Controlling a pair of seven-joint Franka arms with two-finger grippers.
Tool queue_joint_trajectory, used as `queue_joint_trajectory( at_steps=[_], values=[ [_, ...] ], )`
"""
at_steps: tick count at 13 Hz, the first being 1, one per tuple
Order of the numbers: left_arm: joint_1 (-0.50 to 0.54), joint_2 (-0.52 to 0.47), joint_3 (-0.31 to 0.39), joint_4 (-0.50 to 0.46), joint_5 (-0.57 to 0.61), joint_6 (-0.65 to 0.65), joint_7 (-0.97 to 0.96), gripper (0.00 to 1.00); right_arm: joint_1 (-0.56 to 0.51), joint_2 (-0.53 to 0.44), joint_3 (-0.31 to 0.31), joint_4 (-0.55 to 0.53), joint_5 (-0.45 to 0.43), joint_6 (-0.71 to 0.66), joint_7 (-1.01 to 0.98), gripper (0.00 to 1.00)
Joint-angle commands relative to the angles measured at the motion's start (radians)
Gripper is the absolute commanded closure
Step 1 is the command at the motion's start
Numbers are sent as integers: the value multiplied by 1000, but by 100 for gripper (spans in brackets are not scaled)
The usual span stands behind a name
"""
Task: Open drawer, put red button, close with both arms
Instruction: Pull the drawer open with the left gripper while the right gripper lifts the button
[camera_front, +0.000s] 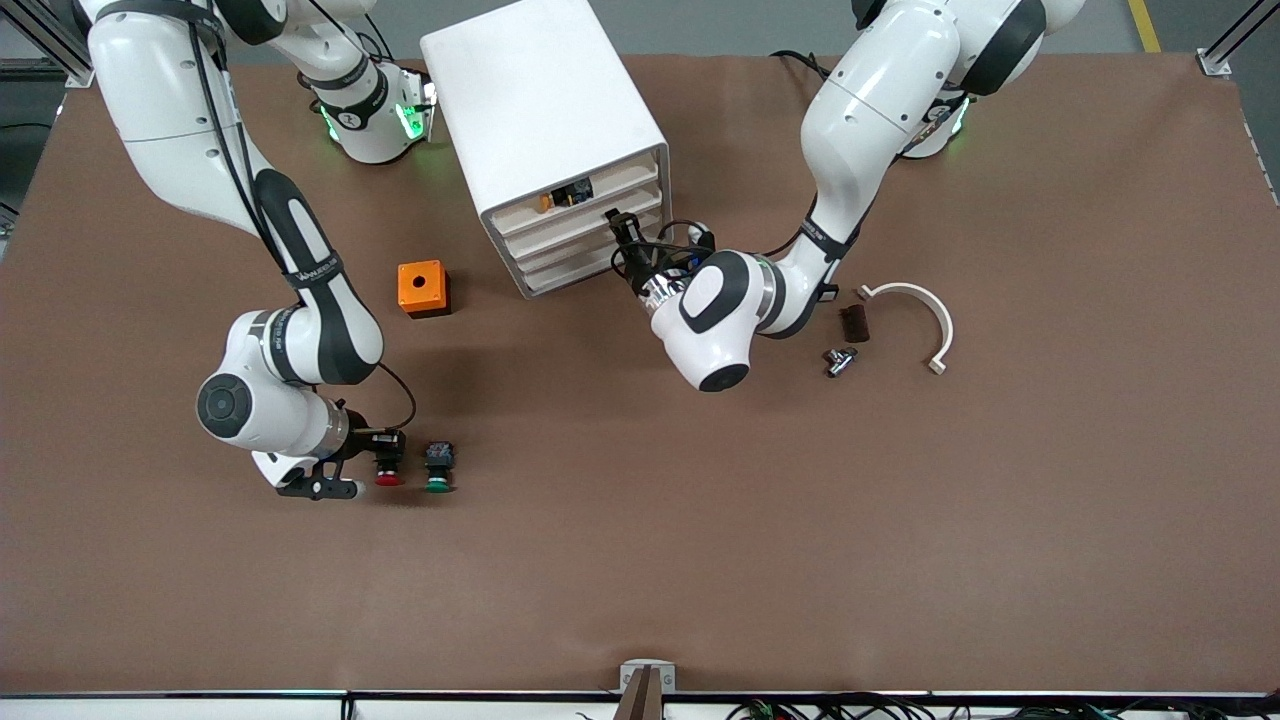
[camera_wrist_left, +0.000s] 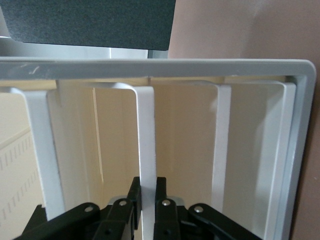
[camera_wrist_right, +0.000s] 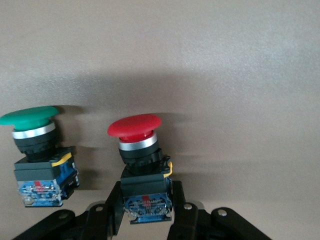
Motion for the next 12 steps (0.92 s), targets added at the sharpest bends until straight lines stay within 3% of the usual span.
queue_joint_trajectory(
  at_steps=[1,5,7,8,9,10,11,12],
  values=[
    [45,5,23,66,-8,-18,-7,100,2,-30,3,21,11,-50,124,91],
    [177,5,25,124,-4,-18,118,100,14,-112,-2,48,-6,-191,233,94],
    [207,3,25,126,-4,-16,178,95,19,-191,-2,50,-107,-263,253,94],
    [214,2,25,126,-4,-16,200,80,23,-224,1,56,-127,-305,315,94],
    [214,0,25,126,-4,-18,205,50,37,-255,1,56,-127,-348,362,94],
    [215,-3,25,126,-2,-18,205,10,51,-290,1,56,-127,-378,388,94],
    [217,-4,25,126,9,-18,205,1,59,-319,4,58,-123,-415,444,95],
    [217,-9,26,128,31,-18,209,1,77,-344,6,64,-115,-449,534,95]
  ],
)
